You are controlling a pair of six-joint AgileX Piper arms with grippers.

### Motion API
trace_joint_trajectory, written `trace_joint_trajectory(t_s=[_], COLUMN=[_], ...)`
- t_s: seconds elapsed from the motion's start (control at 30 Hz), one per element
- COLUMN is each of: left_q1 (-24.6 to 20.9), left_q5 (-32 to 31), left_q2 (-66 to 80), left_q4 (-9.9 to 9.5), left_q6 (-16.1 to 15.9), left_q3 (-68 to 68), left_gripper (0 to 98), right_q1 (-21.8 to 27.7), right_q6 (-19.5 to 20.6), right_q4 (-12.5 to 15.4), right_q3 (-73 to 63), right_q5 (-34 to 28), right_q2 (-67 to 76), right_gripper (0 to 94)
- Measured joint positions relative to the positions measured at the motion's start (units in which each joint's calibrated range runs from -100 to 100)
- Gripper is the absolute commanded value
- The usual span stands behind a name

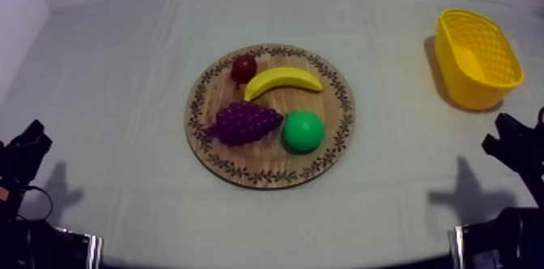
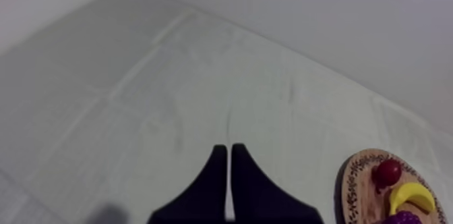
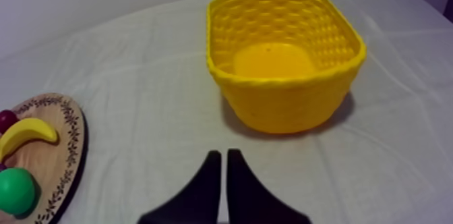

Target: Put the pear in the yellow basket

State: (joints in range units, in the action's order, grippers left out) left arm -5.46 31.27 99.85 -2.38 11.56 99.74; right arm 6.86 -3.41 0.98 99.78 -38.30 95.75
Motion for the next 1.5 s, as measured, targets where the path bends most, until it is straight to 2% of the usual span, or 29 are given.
trace_joint_trajectory(t_s=[0.2,0.33,0.5,0.63,0.8,1.0,1.33,1.5], left_q1=[0.0,0.0,0.0,0.0,0.0,0.0,0.0,0.0], left_q5=[0.0,0.0,0.0,0.0,0.0,0.0,0.0,0.0], left_q2=[0.0,0.0,0.0,0.0,0.0,0.0,0.0,0.0], left_q4=[0.00,0.00,0.00,0.00,0.00,0.00,0.00,0.00], left_q6=[0.0,0.0,0.0,0.0,0.0,0.0,0.0,0.0], left_q3=[0.0,0.0,0.0,0.0,0.0,0.0,0.0,0.0], left_gripper=[0.1,0.1,0.1,0.1,0.1,0.1,0.1,0.1], right_q1=[-1.5,-2.0,-2.9,-3.8,-4.9,-6.8,-10.0,-9.5], right_q6=[-1.0,-0.2,-1.1,-1.1,1.1,3.4,4.6,4.1], right_q4=[0.0,0.0,0.0,-0.1,-2.2,-4.5,-5.7,-3.3], right_q3=[0.0,-0.4,-1.1,-0.9,-1.9,-7.3,-15.9,-23.1], right_q5=[-0.2,-1.6,-3.9,-3.3,-2.4,-4.4,-4.2,-3.9], right_q2=[0.0,0.0,0.0,0.0,0.0,0.0,-3.5,-10.7], right_gripper=[1.9,0.8,0.4,0.3,0.2,0.2,0.2,0.3])
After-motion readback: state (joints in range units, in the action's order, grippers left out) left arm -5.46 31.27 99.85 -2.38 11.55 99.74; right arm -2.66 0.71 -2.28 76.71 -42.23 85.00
